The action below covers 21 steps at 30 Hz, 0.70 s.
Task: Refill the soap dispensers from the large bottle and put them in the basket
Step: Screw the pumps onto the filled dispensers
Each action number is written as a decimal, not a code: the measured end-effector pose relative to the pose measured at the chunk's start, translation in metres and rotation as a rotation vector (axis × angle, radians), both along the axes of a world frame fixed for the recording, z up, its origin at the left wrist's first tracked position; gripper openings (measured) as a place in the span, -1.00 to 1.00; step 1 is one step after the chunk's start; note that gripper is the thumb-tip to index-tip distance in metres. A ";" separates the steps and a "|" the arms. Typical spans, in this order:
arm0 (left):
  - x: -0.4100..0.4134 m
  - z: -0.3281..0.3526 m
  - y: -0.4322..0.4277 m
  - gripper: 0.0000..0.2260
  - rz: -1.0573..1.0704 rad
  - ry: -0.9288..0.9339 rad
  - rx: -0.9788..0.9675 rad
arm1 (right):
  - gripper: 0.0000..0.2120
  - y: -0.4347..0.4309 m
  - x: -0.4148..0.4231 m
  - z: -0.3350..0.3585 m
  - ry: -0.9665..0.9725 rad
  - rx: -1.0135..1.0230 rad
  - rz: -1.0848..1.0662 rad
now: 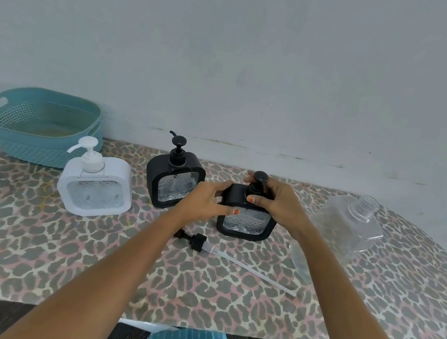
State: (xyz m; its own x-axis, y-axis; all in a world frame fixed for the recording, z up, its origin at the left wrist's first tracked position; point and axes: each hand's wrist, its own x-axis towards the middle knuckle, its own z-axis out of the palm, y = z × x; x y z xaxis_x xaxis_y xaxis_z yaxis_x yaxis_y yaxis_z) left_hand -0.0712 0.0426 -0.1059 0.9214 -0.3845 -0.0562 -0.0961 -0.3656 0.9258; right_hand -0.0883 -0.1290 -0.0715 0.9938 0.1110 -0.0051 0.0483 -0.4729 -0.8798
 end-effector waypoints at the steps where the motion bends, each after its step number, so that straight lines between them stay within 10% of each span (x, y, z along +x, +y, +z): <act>1: 0.001 0.001 0.001 -0.39 -0.010 0.001 0.005 | -0.69 -0.001 0.001 0.001 0.008 -0.010 0.022; 21: -0.010 -0.016 -0.016 -0.48 0.197 -0.232 0.092 | -0.55 0.025 -0.003 -0.016 -0.173 0.225 -0.307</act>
